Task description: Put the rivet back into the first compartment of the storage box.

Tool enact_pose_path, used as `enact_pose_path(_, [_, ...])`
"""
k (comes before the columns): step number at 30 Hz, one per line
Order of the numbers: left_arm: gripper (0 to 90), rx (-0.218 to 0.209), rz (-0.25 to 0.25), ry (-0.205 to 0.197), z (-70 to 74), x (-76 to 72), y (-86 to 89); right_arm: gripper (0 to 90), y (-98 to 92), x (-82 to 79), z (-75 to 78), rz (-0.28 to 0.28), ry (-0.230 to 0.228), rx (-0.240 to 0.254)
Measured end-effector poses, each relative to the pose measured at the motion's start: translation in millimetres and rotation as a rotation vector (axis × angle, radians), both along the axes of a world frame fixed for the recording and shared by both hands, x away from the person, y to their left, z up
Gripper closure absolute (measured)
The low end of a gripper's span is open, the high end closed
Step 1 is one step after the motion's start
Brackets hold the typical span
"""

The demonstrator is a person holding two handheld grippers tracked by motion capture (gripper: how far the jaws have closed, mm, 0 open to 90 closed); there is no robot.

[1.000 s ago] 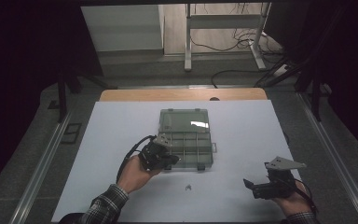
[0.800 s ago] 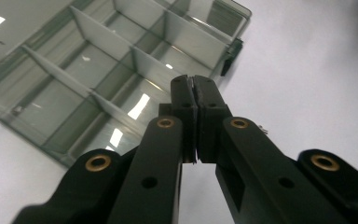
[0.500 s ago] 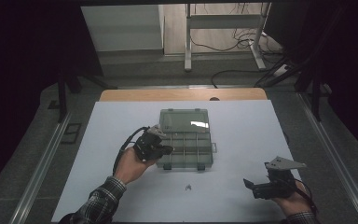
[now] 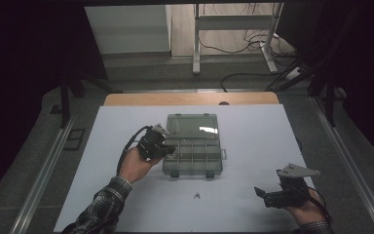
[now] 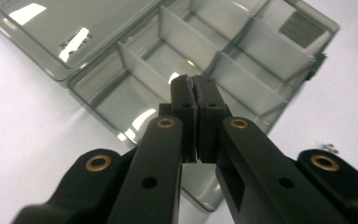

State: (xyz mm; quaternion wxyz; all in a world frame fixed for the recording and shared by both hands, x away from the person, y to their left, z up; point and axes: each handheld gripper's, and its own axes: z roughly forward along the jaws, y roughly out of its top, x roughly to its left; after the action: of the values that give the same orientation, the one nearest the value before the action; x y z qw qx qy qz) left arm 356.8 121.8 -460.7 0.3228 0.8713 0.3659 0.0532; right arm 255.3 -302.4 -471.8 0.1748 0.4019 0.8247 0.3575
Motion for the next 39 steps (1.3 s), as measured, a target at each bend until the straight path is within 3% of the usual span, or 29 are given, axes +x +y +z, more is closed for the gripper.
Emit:
enact_pose_path(10, [88.9, 0.027, 0.039, 0.002, -5.6, 14.0, 1.7, 0.0, -0.7, 0.3, 0.1, -0.007, 0.002, 0.001])
enact_pose_path(24, [88.5, 0.071, 0.056, 0.026, -18.7, 26.8, -5.3, 0.0, -0.8, 0.3, -0.4, -0.004, 0.006, 0.002])
enact_pose_path(39, [78.3, 0.043, 0.07, 0.001, -14.8, 25.0, -6.0, 0.0, -1.1, 0.5, -0.4, -0.004, 0.008, 0.0])
